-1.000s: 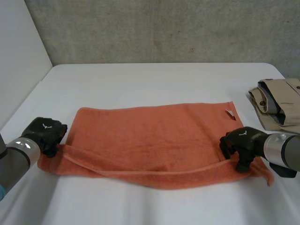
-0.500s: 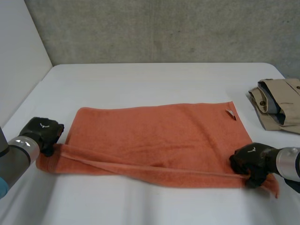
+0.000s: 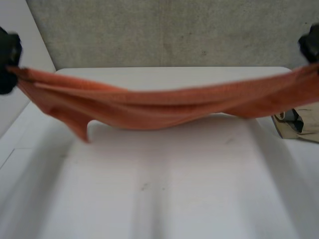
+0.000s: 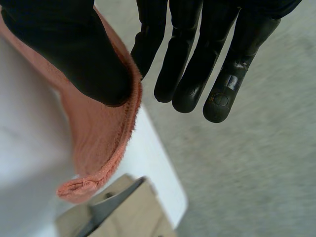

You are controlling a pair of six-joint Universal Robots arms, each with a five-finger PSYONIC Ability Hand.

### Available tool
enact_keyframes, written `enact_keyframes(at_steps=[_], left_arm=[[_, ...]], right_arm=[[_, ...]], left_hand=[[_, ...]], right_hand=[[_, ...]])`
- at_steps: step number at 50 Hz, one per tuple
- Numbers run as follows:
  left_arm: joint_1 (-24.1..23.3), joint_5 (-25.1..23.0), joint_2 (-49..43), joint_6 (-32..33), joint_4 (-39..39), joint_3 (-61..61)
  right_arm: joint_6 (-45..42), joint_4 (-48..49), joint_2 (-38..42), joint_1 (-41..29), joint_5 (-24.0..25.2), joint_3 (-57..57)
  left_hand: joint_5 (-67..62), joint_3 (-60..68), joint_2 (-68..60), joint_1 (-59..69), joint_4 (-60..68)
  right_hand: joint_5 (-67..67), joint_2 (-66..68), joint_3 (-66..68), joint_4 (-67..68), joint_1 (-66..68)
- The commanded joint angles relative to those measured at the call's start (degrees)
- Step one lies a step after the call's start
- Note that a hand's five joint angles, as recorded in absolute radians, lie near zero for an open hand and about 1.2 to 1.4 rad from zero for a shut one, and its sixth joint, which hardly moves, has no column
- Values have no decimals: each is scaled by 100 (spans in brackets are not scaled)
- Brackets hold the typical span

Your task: Fold the laundry.

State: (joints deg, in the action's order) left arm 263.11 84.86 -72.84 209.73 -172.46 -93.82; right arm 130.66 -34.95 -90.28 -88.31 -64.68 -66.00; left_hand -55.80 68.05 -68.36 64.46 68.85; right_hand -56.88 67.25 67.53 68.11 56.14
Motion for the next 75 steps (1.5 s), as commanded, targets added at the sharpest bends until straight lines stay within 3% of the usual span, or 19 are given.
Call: enact_keyframes(at_steps=[1, 11, 18, 25, 31, 34, 41, 53, 59, 67, 75], left_arm=[[83, -31, -290, 103, 450, 364], [-5, 5, -2277, 402, 424, 487], [-145, 40, -3842, 428, -243, 1488], [-365, 505, -4625, 797, -1911, 3043], [-453, 777, -4346, 903, -4299, 3511], [-541, 927, -4117, 868, -4778, 3423], [-559, 936, -3879, 719, -4384, 2826], [-497, 901, -3922, 516, -4155, 701], [-585, 787, -4361, 578, -4138, 13], [-568, 743, -4477, 1122, -3409, -532], [-348, 769, -3493, 1404, -1468, -1199]], right_arm=[[74, -196, 160, -11, 0, 386], [38, -170, 1917, -283, -211, 526], [108, 312, 3340, -863, -931, 1448], [916, 2456, 3992, -1232, -1415, 2732], [1804, 5117, 3834, -1250, -1757, 3269], [1927, 5726, 3580, -1259, -1863, 3217], [1989, 5526, 3509, -1285, -1741, 2945], [1911, 5341, 3464, -1259, -634, 644], [1603, 5095, 3737, -1259, -572, -263], [813, 3366, 3843, -1250, -624, -624], [-128, 967, 3334, -926, -677, -966]], left_hand=[[-1420, 1195, -1164, 1554, 1115], [-1420, 1195, -1164, 1554, 1115], [-1420, 1195, -1164, 1554, 1115], [-1420, 1195, -1164, 1554, 1115], [-1420, 1195, -1164, 1554, 1115], [-1420, 1195, -1164, 1554, 1115], [-1420, 1195, -1164, 1554, 1115], [-1420, 1195, -1164, 1554, 1115], [-1420, 1195, -1164, 1554, 1115], [-1420, 1195, -1164, 1554, 1115], [-1420, 1195, -1164, 1554, 1115]], right_hand=[[-1312, 1275, 1247, 1189, 2386], [-1312, 1275, 1247, 1189, 2386], [-1312, 1275, 1247, 1189, 2386], [-1312, 1275, 1247, 1189, 2386], [-1312, 1275, 1247, 1189, 2386], [-1312, 1275, 1247, 1189, 2386], [-1312, 1275, 1247, 1189, 2386], [-1312, 1275, 1247, 1189, 2386], [-1312, 1275, 1247, 1189, 2386], [-1312, 1275, 1247, 1189, 2386], [-1312, 1275, 1247, 1189, 2386]])
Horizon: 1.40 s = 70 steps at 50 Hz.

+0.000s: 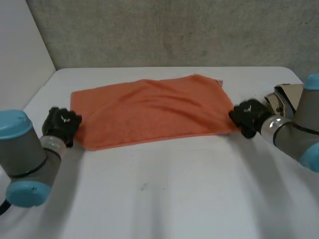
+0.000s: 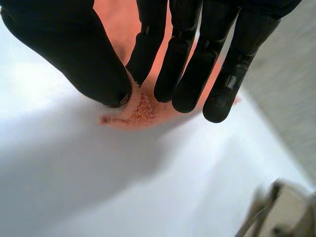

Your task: Fold the laundry.

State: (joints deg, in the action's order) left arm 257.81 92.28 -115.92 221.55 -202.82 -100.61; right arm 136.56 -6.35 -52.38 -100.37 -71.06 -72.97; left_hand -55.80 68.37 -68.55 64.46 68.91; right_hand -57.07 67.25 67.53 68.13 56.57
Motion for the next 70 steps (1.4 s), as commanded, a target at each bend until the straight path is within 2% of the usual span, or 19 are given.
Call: enact_keyframes(at_steps=[1, 6, 8, 12, 18, 26, 32, 35, 41, 45, 53, 60, 70], left_arm=[[226, 18, 1051, 248, 2144, -739], [235, -8, 1659, 503, 3580, -1381], [252, -17, 1983, 861, 4063, -1723], [287, -26, 2406, 1407, 4128, -1980], [595, -8, 2425, 1479, 3698, -1594], [534, -35, 1626, 1154, 2353, -795], [534, 123, 555, 584, 1474, 109], [472, 238, 184, 381, 1420, 480], [305, 291, -396, 56, 1359, 1165], [226, 404, -747, -24, 1044, 1727], [217, 730, -1284, 46, 638, 2440], [208, 739, -1618, 73, 638, 2704], [191, 721, -1864, 108, 436, 2809]], right_arm=[[-866, -2288, -693, 360, -31, -471], [-1745, -3310, -1678, 492, -40, -1350], [-2297, -3591, -2098, 571, -92, -1797], [-2887, -3742, -2601, 860, -93, -2160], [-2758, -3585, -2532, 888, -93, -2134], [-1546, -1942, -1584, 791, -145, -1256], [-1017, -668, -696, 265, -514, -290], [-982, -245, -265, -26, -795, 255], [-938, 168, 385, -351, -901, 1038], [-964, 704, 964, -536, -1094, 1775], [-1043, 969, 1871, -562, -1481, 2910], [-1087, 969, 2389, -562, -1499, 3613], [-1087, 1232, 2838, -562, -1420, 4000]], left_hand=[[-1420, 1163, -1145, 1554, 1109], [-1420, 1163, -1145, 1554, 1109], [-1420, 1163, -1145, 1554, 1109], [-1420, 1163, -1145, 1554, 1109], [-1420, 1163, -1145, 1554, 1109], [-1420, 1163, -1145, 1554, 1109], [-1420, 1163, -1145, 1554, 1109], [-1420, 1163, -1145, 1554, 1109], [-1420, 1163, -1145, 1554, 1109], [-1420, 1163, -1145, 1554, 1109], [-1420, 1163, -1145, 1554, 1109], [-1420, 1163, -1145, 1554, 1109], [-1420, 1163, -1145, 1554, 1109]], right_hand=[[-1293, 1275, 1247, 1187, 2343], [-1293, 1275, 1247, 1187, 2343], [-1293, 1275, 1247, 1187, 2343], [-1293, 1275, 1247, 1187, 2343], [-1293, 1275, 1247, 1187, 2343], [-1293, 1275, 1247, 1187, 2343], [-1293, 1275, 1247, 1187, 2343], [-1293, 1275, 1247, 1187, 2343], [-1293, 1275, 1247, 1187, 2343], [-1293, 1275, 1247, 1187, 2343], [-1293, 1275, 1247, 1187, 2343], [-1293, 1275, 1247, 1187, 2343], [-1293, 1275, 1247, 1187, 2343]])
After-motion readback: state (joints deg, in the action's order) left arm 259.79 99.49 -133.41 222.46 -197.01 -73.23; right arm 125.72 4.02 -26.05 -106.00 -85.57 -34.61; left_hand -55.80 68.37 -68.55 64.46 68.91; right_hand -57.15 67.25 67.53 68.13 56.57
